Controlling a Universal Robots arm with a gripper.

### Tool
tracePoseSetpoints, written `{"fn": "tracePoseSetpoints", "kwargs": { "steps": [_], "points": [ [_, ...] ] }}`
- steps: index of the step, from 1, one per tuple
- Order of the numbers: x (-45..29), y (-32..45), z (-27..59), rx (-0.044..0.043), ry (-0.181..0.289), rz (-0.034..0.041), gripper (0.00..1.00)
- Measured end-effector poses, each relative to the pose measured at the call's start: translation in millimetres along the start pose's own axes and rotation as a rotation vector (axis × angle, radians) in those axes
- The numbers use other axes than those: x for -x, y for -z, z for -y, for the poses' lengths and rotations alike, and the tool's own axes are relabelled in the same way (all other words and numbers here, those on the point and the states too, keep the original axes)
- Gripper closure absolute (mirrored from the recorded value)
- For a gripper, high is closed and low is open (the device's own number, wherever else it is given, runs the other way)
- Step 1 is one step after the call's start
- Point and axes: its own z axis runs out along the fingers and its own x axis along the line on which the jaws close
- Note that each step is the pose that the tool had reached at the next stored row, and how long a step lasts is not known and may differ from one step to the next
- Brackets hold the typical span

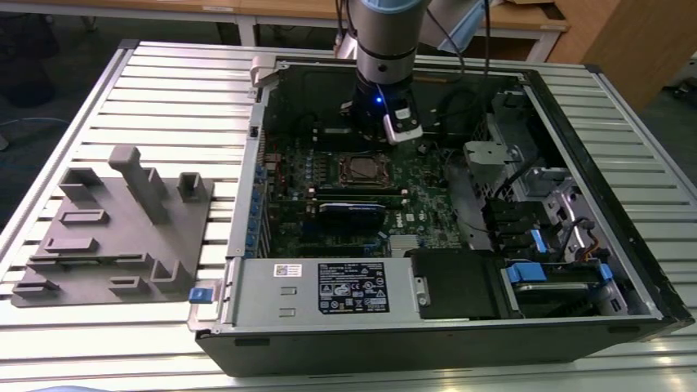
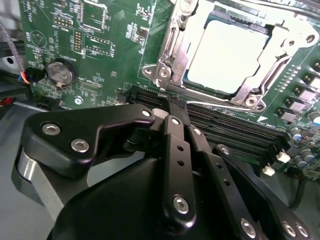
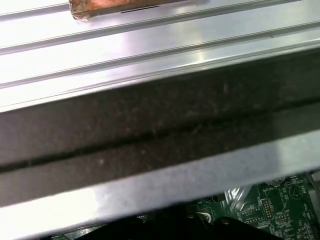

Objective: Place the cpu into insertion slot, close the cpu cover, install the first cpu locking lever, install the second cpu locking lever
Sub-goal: 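Install the first cpu locking lever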

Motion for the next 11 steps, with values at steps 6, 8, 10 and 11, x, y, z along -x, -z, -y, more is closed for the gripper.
{"fn": "tracePoseSetpoints", "kwargs": {
  "steps": [6, 8, 10, 11],
  "points": [
    [-4.4, 0.2, 1.4, 0.0065, 0.005, 0.0268, 0.89],
    [-8.1, 0.3, 2.3, 0.008, 0.006, 0.0337, 0.89],
    [-11.4, 0.1, 3.2, 0.0097, 0.007, 0.0402, 0.89],
    [-12.6, 0.0, 3.5, 0.0106, 0.007, 0.0426, 0.89]
  ]
}}
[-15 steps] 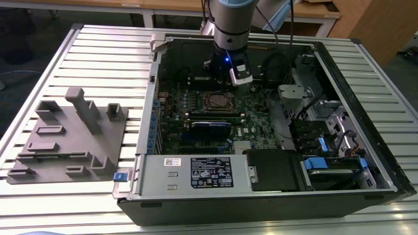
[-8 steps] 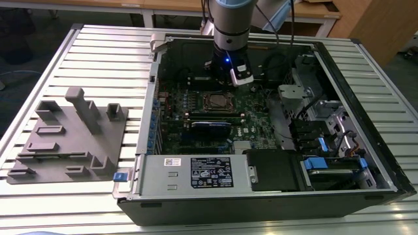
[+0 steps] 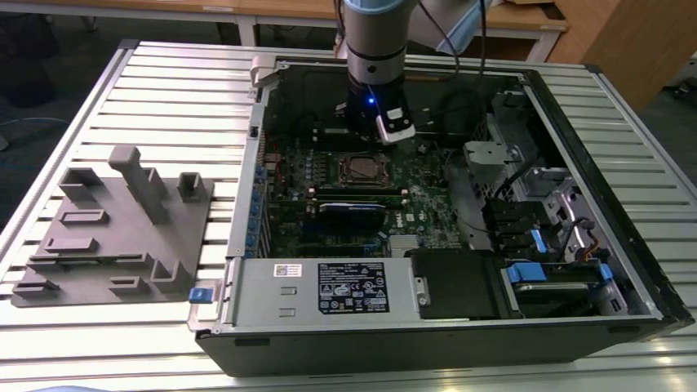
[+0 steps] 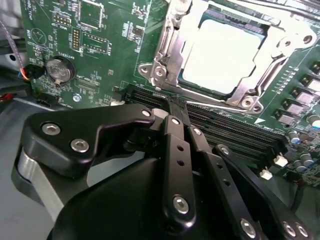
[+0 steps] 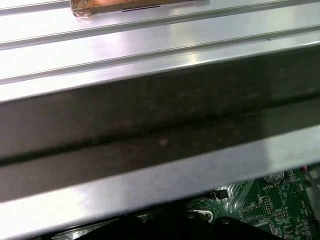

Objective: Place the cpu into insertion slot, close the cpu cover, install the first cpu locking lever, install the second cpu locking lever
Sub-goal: 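Install the first cpu locking lever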

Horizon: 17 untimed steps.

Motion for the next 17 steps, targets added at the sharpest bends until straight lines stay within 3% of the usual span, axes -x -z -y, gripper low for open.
{"fn": "tracePoseSetpoints", "kwargs": {
  "steps": [10, 17],
  "points": [
    [-2.8, -1.9, 0.0, 0.0193, -0.002, 0.0007, 0.89],
    [-3.0, -2.5, 0.1, 0.022, -0.002, 0.002, 0.89]
  ]
}}
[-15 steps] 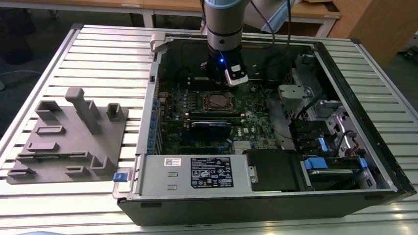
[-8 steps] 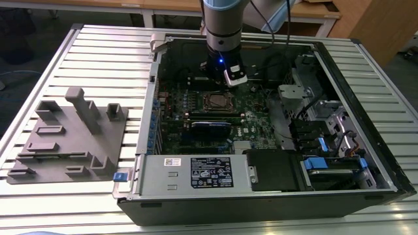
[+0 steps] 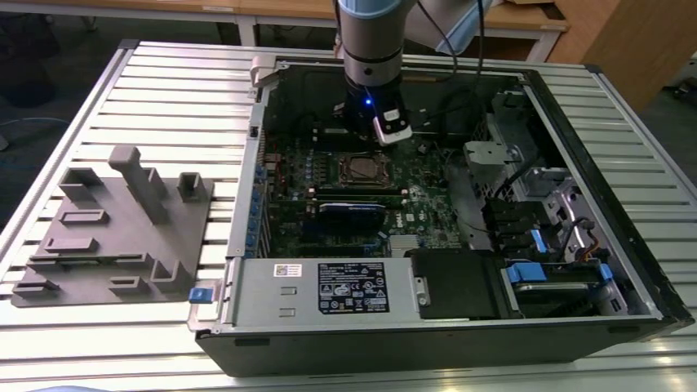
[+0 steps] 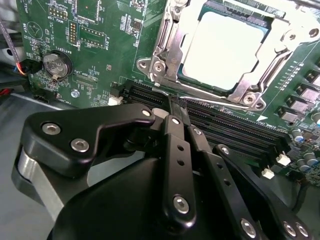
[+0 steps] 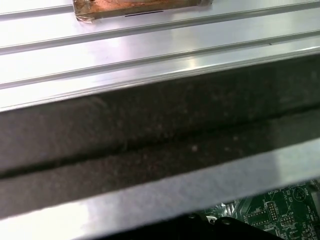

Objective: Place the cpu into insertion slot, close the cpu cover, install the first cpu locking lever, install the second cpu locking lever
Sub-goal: 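Install the first cpu locking lever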

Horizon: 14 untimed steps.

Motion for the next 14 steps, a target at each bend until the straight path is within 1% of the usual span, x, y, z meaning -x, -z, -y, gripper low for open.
{"fn": "tracePoseSetpoints", "kwargs": {
  "steps": [5, 12, 14],
  "points": [
    [0.9, 0.4, 2.6, -0.0024, 0.0, 0.0006, 0.89],
    [1.5, 0.9, 4.8, -0.0096, 0.001, 0.0023, 0.89],
    [1.5, 0.8, 4.9, -0.0103, 0.002, 0.0027, 0.89]
  ]
}}
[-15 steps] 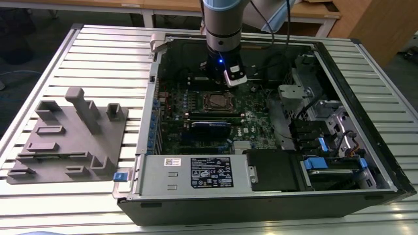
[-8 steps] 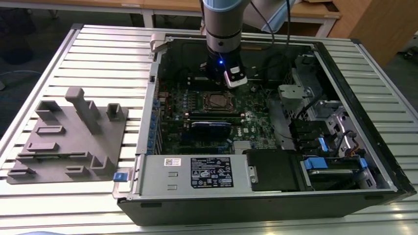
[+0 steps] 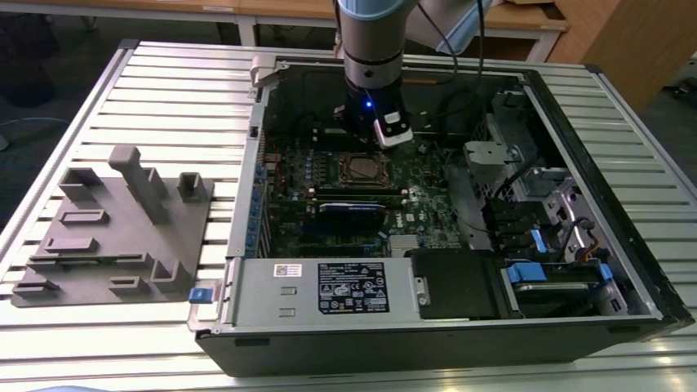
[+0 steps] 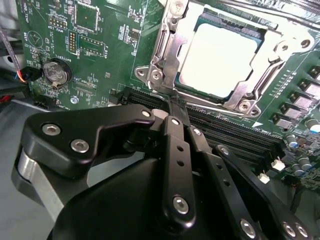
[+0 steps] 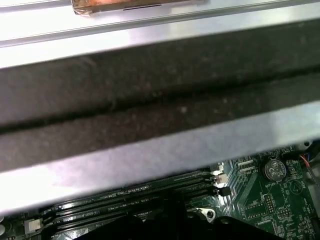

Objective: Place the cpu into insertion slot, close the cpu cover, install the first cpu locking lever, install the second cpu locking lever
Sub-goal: 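Install the first cpu locking lever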

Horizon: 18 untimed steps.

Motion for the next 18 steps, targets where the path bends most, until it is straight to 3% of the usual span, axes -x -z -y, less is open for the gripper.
{"fn": "tracePoseSetpoints", "kwargs": {
  "steps": [15, 18],
  "points": [
    [-2.0, -1.4, -8.2, -0.0005, -0.007, 0.0017, 0.89],
    [-2.1, -1.6, -8.1, -0.0031, -0.005, 0.0093, 0.89]
  ]
}}
